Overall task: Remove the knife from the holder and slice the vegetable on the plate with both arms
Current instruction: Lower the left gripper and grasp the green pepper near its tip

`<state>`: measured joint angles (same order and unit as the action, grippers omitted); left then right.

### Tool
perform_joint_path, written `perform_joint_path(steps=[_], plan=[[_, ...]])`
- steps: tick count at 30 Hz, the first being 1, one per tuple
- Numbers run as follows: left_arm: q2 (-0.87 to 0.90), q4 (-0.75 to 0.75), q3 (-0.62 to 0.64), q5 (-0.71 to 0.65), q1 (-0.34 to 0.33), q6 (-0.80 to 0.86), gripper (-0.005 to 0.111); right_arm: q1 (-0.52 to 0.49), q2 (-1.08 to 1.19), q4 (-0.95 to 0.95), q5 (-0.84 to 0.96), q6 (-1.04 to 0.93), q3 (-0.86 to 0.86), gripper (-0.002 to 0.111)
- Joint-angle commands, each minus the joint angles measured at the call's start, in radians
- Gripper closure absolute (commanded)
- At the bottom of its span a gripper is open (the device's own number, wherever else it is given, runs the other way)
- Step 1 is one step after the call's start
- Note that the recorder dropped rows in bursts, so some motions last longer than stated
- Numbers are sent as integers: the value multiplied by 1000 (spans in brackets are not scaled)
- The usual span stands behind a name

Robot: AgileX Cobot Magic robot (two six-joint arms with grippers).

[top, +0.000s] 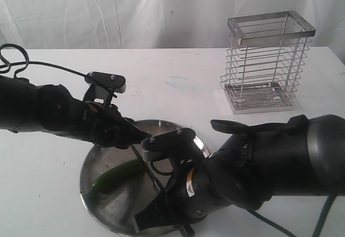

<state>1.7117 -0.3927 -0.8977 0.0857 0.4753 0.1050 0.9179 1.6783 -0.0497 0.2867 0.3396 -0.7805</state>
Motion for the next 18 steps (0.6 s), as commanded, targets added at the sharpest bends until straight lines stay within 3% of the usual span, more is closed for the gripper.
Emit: perform_joint_path(steps=[1, 18], plan=[[-13, 5, -34, -86, 6, 7, 61, 1, 0, -1, -2, 3, -3, 108], [-9, 85, -32, -149, 6, 7, 61, 1, 0, 1, -4, 3, -3, 108]])
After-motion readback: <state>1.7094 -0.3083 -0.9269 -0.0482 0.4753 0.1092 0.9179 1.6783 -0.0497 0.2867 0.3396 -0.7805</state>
